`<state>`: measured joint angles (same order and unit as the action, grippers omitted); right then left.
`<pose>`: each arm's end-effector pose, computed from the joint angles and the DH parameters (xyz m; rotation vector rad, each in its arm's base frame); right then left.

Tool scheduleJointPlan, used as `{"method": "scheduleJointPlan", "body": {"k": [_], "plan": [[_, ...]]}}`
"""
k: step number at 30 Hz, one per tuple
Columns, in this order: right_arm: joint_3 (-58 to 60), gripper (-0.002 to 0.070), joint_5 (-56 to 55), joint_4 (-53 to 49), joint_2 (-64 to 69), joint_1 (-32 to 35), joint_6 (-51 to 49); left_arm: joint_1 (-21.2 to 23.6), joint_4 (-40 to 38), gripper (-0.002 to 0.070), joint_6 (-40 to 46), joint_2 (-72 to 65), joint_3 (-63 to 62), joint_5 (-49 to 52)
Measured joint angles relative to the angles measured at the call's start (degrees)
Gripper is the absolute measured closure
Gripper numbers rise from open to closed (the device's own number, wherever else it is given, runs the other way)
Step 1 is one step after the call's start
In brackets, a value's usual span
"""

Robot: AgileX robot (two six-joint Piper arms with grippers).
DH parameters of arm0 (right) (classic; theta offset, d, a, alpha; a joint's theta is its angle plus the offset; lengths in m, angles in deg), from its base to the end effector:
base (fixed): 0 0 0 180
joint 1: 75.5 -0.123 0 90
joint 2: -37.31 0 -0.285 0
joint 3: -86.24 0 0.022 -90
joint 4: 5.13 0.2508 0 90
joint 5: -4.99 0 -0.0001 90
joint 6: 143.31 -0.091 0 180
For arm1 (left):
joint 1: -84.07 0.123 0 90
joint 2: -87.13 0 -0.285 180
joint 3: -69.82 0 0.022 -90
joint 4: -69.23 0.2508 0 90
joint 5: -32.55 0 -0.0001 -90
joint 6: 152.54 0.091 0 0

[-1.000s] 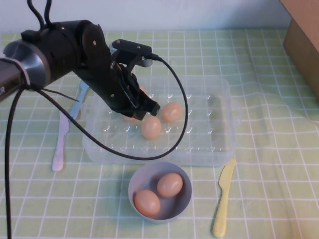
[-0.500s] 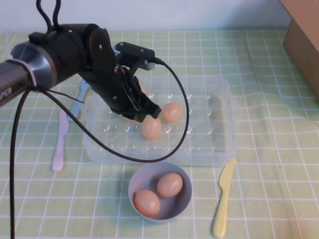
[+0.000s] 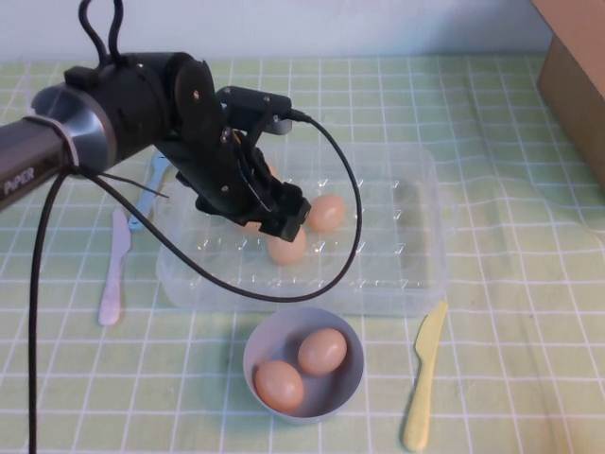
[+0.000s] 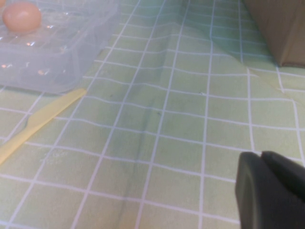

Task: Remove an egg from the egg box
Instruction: Pick up the egg from the plastic box

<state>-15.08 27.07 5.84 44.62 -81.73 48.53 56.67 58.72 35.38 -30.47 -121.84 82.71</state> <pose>0.0514 0.0122 0.1711 -0.1784 1.8723 0.1221 0.3638 -0.2029 0.2457 0.7161 2.6462 -0.3223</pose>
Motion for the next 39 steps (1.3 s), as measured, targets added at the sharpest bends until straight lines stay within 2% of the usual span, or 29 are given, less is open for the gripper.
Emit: {"method": "scheduleJointPlan", "body": {"k": [3,7,16,21,29,39], "plan": [[0.0,0.0694,0.0,0.0,0.0,0.0,0.0,0.0,-0.4,0.0131,-0.5,-1.3,0.0,-0.8],[0.0,0.0694,0.0,0.0,0.0,0.0,0.0,0.0,-0.5,0.0109,-0.7,-2.4,0.0,-3.9],[0.0,0.0694,0.0,0.0,0.0,0.0,0.0,-2.0,-0.5,0.0104,1.5,-5.0,0.0,-6.6],[0.0,0.0694,0.0,0.0,0.0,0.0,0.0,-3.9,2.7,0.0104,1.8,-5.7,0.0,-8.3],[0.0,0.0694,0.0,0.0,-0.1,0.0,0.0,-4.0,7.0,0.0104,-0.8,-5.7,0.0,-9.5],[0.0,0.0694,0.0,0.0,-0.3,0.0,0.0,-4.0,7.2,0.0103,-0.9,-6.2,0.0,-10.5]]}}
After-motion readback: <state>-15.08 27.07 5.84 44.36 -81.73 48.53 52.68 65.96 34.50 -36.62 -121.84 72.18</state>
